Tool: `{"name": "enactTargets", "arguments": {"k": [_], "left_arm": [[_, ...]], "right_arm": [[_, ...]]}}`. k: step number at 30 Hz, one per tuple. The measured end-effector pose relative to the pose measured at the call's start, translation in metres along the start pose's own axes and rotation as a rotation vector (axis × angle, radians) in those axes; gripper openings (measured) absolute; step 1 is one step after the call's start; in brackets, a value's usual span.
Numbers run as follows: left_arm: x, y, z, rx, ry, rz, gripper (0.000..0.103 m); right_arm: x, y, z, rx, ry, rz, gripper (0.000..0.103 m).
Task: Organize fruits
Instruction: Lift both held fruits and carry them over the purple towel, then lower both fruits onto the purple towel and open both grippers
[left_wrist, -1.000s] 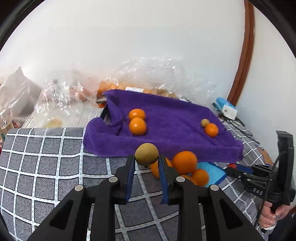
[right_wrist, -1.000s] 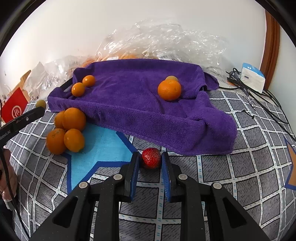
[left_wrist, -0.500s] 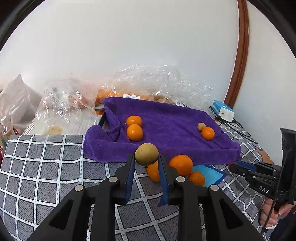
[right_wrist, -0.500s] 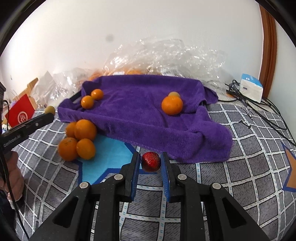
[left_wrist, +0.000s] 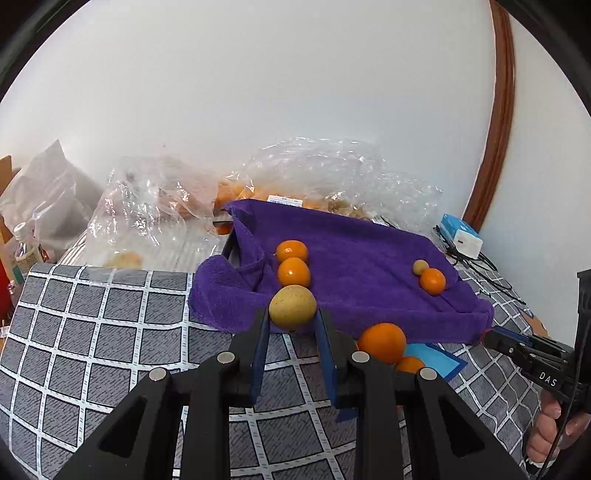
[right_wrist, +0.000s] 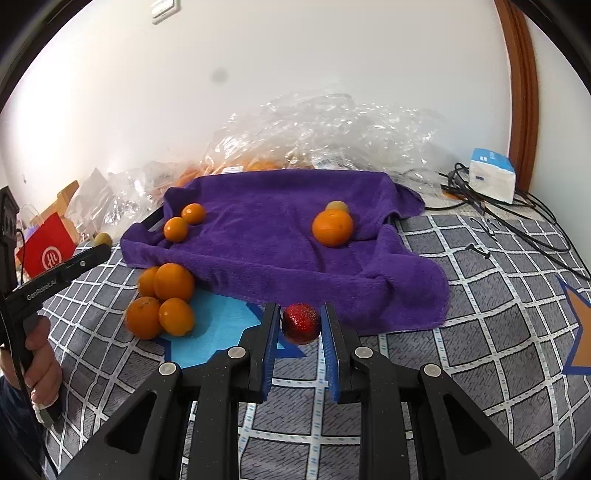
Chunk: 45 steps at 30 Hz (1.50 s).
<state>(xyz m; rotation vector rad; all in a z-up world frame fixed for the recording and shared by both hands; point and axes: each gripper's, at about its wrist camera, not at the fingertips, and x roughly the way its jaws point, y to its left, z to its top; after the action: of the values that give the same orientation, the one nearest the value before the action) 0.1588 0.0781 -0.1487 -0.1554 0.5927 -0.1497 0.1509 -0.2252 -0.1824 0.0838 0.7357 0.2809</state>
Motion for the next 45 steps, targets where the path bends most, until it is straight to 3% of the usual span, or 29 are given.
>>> {"name": "enactTargets", "arguments": {"k": [7,12,18,28,36,39,45], "left_arm": [[-0.004,0.004,0.003,-0.026,-0.013,-0.005,0.024],[0.003,0.011,0.002,-0.054,0.012,0.011,0.024],[-0.002,0.016,0.005,-0.078,-0.012,0.004,0.024],[-0.002,0.02,0.012,-0.12,0.019,-0.007,0.024],[-0.008,0.022,0.04,-0.149,0.027,-0.009,0.024],[0.002,0.011,0.052,-0.115,0.027,0.018,0.024],[0.037,-0.009,0.066,-0.111,0.047,-0.004,0.024]], "right_arm": [[-0.006,-0.007,0.002,0.021,-0.033,-0.008,0.023],[0.006,-0.018,0.006,0.077,0.012,0.022,0.023],[-0.001,-0.018,0.009,0.087,-0.006,0.004,0.023],[-0.026,-0.015,0.045,0.078,-0.07,-0.005,0.023],[-0.011,-0.026,0.07,0.083,-0.078,-0.072,0.023],[-0.002,-0.029,0.079,0.099,-0.072,-0.051,0.023],[0.025,-0.03,0.095,0.108,-0.05,-0.048,0.023]]}}
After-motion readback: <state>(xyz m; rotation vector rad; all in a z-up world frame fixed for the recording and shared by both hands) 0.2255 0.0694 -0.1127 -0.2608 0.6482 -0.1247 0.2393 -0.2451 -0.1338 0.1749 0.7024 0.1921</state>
